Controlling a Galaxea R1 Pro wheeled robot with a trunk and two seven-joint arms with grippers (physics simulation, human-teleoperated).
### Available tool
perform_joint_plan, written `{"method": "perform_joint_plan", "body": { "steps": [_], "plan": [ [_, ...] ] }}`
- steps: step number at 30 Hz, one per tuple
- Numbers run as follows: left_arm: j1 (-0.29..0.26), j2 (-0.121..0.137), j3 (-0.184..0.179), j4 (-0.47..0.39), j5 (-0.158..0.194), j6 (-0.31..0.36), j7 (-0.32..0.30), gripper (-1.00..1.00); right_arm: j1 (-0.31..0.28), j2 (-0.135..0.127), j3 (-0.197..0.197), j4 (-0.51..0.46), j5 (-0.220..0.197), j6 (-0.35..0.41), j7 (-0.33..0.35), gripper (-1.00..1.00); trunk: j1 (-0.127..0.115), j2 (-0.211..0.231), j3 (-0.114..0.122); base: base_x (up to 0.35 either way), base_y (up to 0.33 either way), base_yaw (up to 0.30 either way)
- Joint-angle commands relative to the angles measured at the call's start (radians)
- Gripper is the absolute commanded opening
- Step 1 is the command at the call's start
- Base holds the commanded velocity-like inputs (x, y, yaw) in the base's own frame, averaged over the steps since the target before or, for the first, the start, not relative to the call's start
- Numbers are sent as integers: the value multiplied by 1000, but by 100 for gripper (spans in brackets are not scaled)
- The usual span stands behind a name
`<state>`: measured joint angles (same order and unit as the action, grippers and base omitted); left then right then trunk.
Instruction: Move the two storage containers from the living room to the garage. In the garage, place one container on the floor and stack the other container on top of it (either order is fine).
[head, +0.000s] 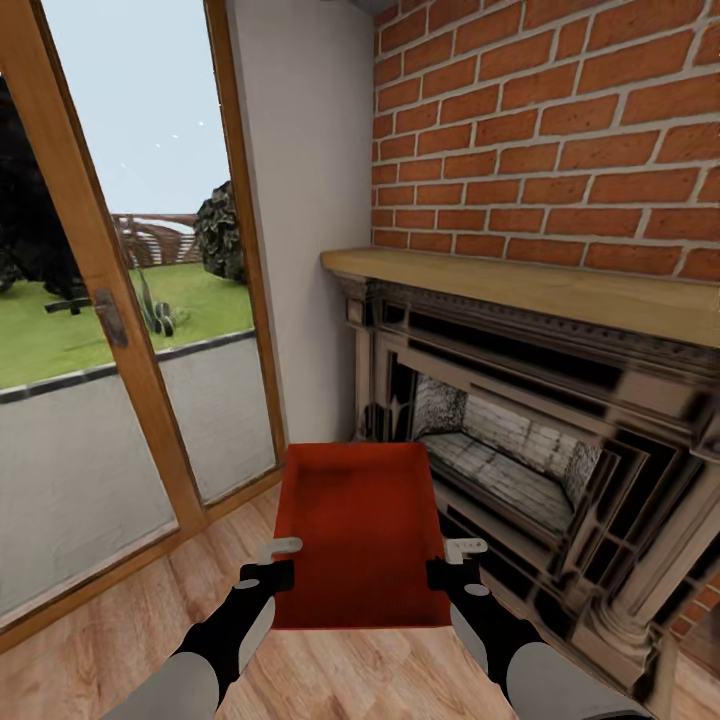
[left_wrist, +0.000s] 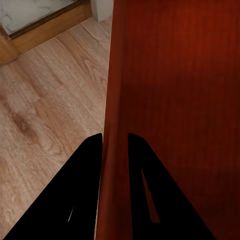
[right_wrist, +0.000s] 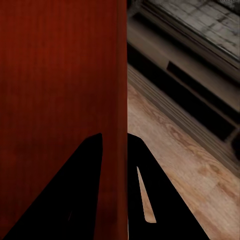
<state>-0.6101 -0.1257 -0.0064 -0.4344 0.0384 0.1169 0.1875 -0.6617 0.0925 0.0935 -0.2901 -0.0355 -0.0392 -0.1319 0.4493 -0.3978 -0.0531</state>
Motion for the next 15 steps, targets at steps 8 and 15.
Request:
{"method": "perform_joint_plan", "body": {
  "steps": [8, 15],
  "plan": [
    [0, -1, 15, -3, -12, 7, 18, -100, -1, 4, -3, 0, -6, -2, -5, -100, 1, -2, 9, 0, 0, 0],
    [0, -1, 16, -3, -12, 7, 18, -100, -1, 3, -3, 0, -6, -2, -5, -100, 1, -2, 10, 0, 0, 0]
  ]
}}
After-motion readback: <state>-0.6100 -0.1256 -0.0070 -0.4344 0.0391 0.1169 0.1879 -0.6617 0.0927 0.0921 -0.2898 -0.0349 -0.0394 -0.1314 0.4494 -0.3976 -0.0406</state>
